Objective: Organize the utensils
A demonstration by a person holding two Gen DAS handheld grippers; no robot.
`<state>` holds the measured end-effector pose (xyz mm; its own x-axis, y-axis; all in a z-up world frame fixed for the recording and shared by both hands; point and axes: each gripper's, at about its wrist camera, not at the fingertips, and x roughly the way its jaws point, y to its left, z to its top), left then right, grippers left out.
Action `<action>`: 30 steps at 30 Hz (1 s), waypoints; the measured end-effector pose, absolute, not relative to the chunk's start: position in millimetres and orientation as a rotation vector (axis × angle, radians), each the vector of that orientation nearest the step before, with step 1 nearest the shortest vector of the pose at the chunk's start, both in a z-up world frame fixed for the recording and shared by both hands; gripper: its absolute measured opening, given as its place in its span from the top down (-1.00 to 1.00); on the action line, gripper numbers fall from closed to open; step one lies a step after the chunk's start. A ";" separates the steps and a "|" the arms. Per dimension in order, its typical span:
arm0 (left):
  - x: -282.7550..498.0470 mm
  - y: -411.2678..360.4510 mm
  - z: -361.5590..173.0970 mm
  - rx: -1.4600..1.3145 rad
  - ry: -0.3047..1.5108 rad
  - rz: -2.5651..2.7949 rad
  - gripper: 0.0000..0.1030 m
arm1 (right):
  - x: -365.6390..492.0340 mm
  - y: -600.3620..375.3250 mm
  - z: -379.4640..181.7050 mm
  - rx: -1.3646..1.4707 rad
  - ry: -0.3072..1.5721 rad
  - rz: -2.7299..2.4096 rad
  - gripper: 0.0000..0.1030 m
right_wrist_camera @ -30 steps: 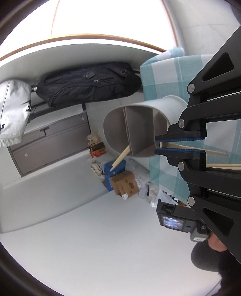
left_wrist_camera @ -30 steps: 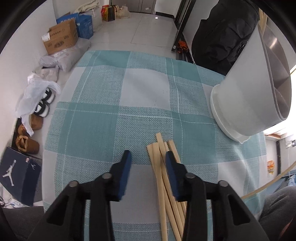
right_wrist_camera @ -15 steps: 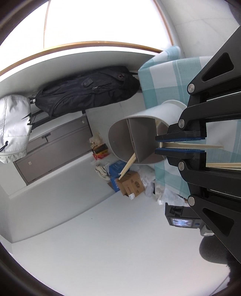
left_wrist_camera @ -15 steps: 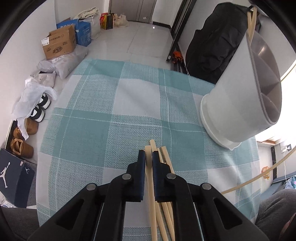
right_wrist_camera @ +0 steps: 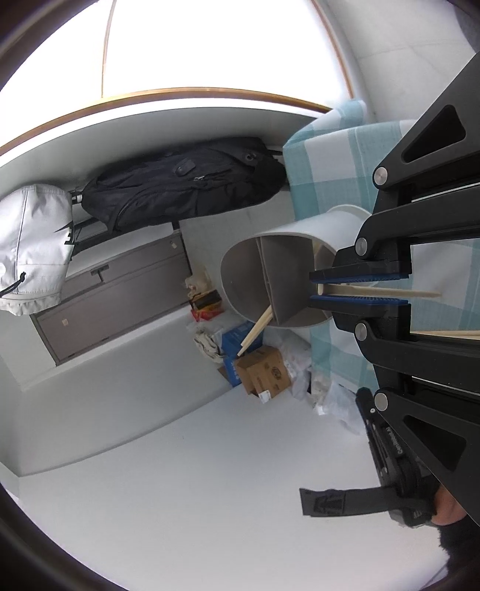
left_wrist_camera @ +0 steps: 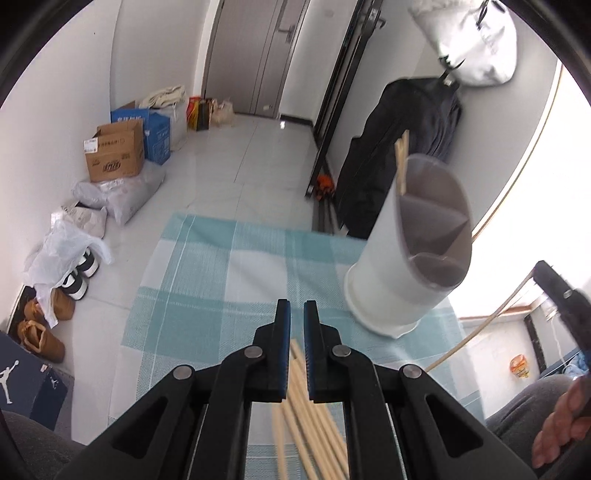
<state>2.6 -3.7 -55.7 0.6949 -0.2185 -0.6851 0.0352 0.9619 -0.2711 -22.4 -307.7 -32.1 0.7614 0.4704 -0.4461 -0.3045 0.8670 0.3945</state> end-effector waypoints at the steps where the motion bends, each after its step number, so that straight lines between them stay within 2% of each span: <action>1: 0.4 -3.0 -51.9 -0.247 0.771 -0.148 0.94 | -24.1 -306.0 -30.9 0.301 0.557 0.432 0.89; 6: 1.5 -1.4 -52.0 -0.208 0.780 -0.149 0.95 | -33.2 -294.2 -27.1 0.244 0.536 0.437 0.89; 9: 14.7 3.2 -73.7 -0.265 0.926 -0.182 0.93 | -36.1 -293.8 -27.5 0.250 0.535 0.434 0.89; 11: 24.2 2.5 -90.8 -0.283 1.027 -0.187 0.83 | -36.9 -294.7 -27.6 0.253 0.536 0.431 0.89; 13: 33.1 1.2 -105.5 -0.266 1.080 -0.168 0.63 | -36.8 -295.3 -27.8 0.255 0.537 0.431 0.89; 15: 41.7 0.2 -116.0 -0.243 1.095 -0.143 0.59 | -36.4 -295.6 -27.8 0.258 0.535 0.431 0.89; 23: 72.1 -23.3 -144.5 -0.129 1.208 -0.128 0.54 | -29.2 -303.4 -29.4 0.302 0.546 0.434 0.89; 30: 72.0 -17.7 -142.5 -0.082 1.177 -0.077 0.57 | -22.1 -309.0 -30.7 0.339 0.556 0.428 0.89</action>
<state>72.0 -17.7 -142.6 0.3822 -0.1032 -0.9183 0.0178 0.9944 -0.1043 -22.1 -309.0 -30.7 0.7659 0.4754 -0.4328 -0.2960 0.8583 0.4192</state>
